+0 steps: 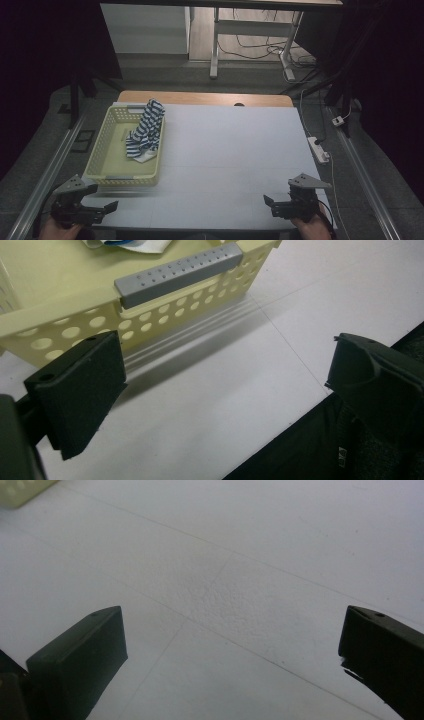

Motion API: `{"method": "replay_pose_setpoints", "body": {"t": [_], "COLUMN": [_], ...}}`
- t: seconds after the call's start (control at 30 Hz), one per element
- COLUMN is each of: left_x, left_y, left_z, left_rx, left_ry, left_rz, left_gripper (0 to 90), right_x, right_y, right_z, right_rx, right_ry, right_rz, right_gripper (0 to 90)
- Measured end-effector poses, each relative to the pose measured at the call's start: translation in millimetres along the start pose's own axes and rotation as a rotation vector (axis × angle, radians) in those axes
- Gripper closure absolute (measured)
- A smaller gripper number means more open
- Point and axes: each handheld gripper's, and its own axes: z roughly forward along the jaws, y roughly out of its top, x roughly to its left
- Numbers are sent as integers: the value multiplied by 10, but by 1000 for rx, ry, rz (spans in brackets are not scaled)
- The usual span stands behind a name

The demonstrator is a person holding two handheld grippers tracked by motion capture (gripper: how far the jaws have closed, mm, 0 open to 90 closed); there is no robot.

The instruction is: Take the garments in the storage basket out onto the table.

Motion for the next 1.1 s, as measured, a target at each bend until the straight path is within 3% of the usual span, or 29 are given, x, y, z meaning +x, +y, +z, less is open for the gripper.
{"method": "replay_pose_setpoints", "body": {"t": [0.13,0.27,0.8,1.1], "left_x": [-4,-15,-12,-53], "left_y": [2,10,22,55], "left_z": [2,17,34,-1], "left_rx": [5,20,36,6], "left_ry": [6,10,-3,-3], "left_rz": [2,14,13,36], "left_gripper": [22,23,0,0], "right_x": [-31,-15,-7,6], "right_y": [-2,1,2,4], "right_z": [-4,6,27,39], "right_rx": [0,11,38,52], "right_ry": [52,72,86,87], "right_rz": [41,17,5,-12], "right_gripper": [0,0,0,9]}}
